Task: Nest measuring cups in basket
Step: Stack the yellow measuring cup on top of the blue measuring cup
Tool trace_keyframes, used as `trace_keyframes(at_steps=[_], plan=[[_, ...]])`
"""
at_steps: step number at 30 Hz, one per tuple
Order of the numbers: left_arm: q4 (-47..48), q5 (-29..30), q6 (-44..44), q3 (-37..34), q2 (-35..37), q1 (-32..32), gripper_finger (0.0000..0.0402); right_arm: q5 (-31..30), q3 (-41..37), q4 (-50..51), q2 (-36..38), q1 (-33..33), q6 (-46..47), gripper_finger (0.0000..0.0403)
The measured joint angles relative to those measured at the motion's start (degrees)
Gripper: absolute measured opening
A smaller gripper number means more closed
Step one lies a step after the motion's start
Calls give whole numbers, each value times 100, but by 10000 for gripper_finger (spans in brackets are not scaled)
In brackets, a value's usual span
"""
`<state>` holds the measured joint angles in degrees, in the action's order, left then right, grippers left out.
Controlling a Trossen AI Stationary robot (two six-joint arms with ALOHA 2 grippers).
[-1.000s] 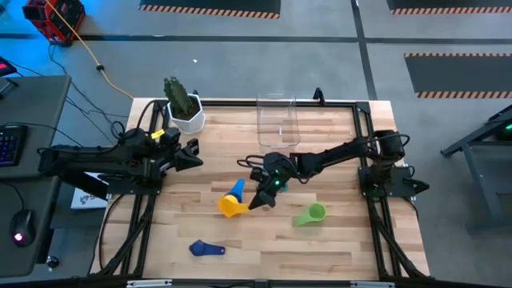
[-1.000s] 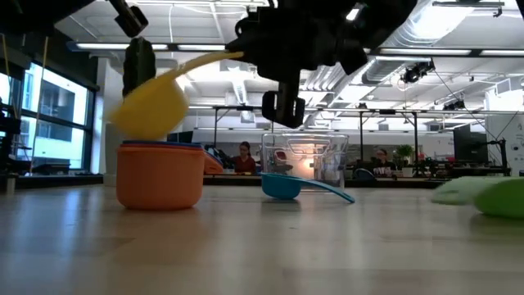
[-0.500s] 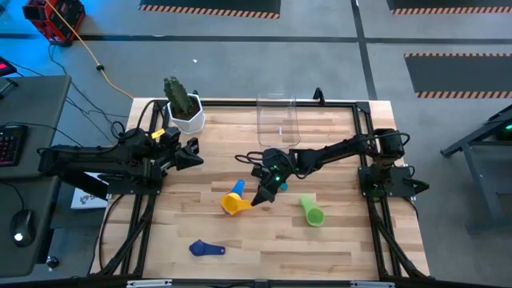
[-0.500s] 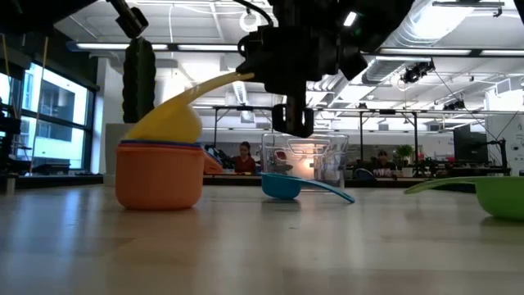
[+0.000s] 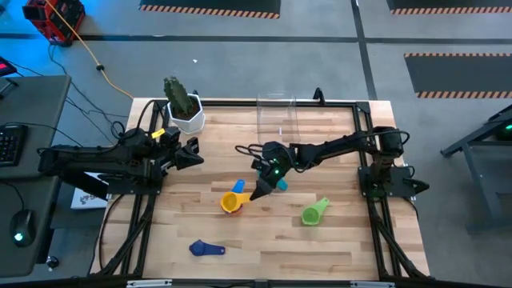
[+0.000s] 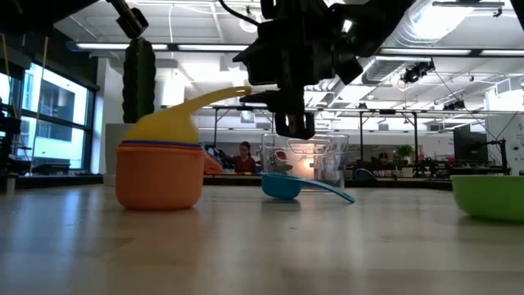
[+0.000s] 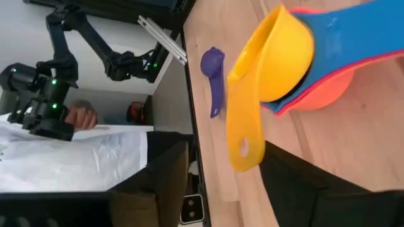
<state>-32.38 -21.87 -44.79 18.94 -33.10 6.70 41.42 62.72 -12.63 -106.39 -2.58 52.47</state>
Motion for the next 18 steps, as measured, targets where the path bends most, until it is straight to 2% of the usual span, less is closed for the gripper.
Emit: trace_keyframes(at_steps=[4, 9, 14, 18], plan=[[0, 0, 5, 0, 1, 0, 0, 276, 0, 74, 11, -93, -26, 194], [2, 4, 94, 0, 0, 4, 0, 129, 1, 674, 422, -192, -347, 195], [16, 7, 120, -2, 2, 4, 0, -1049, 2, 1721, 1091, -132, -754, 195], [20, 14, 238, -2, 2, 4, 0, -2162, 9, 1931, 1348, 261, -757, 195]])
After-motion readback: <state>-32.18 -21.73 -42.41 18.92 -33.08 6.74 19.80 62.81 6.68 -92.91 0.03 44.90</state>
